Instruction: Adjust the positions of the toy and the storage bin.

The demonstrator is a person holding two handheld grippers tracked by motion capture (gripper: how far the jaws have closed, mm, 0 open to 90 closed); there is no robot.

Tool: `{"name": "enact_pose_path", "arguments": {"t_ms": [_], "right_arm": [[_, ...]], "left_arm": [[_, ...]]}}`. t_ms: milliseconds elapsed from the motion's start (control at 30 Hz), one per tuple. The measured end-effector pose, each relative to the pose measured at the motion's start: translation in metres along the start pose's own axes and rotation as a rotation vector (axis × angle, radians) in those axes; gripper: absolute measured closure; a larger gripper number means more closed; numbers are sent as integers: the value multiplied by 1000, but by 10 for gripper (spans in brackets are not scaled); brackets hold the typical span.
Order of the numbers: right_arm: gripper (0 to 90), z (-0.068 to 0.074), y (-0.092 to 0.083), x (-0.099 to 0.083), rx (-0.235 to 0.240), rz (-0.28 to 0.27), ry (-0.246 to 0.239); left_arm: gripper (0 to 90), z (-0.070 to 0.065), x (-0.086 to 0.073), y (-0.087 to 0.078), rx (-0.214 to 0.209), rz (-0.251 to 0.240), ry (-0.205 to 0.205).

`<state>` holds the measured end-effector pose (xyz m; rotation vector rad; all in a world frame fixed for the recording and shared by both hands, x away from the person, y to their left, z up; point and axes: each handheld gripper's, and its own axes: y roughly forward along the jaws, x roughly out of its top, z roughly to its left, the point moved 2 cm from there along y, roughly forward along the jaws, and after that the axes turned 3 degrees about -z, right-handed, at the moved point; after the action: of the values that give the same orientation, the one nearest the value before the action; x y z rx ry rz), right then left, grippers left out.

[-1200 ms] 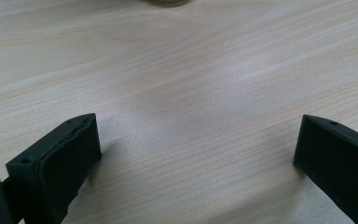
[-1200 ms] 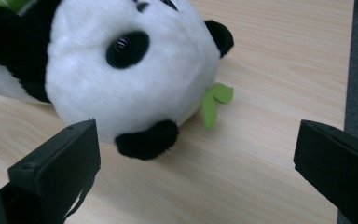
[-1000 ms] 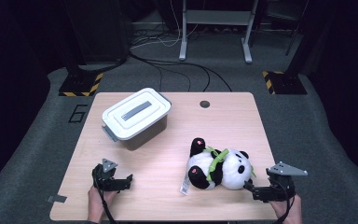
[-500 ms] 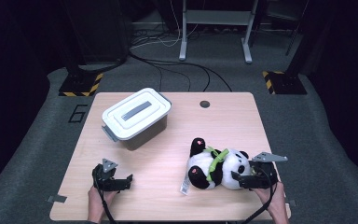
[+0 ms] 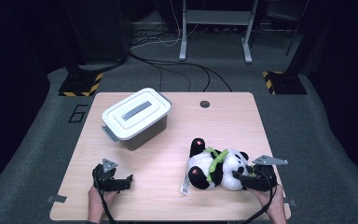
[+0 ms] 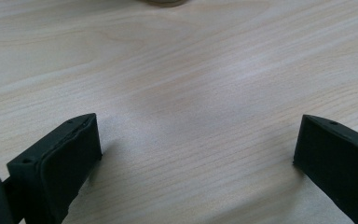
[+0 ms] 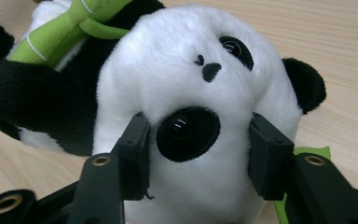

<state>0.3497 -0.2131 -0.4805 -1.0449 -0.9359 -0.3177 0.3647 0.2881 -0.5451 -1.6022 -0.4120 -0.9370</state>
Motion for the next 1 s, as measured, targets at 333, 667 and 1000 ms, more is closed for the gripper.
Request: {"name": "enact_pose_path", "arguments": {"t_ms": [333,667,1000], "right_arm": [[501,11,12,3,33,-32,-2],[500,25,25,9,67,-28,-28],[499,35,34,12,86,-33,-33]], "left_arm": [[1,0,0,0,-1,0,0],[1,0,0,0,-1,0,1],[1,0,0,0,-2,1,2]]}}
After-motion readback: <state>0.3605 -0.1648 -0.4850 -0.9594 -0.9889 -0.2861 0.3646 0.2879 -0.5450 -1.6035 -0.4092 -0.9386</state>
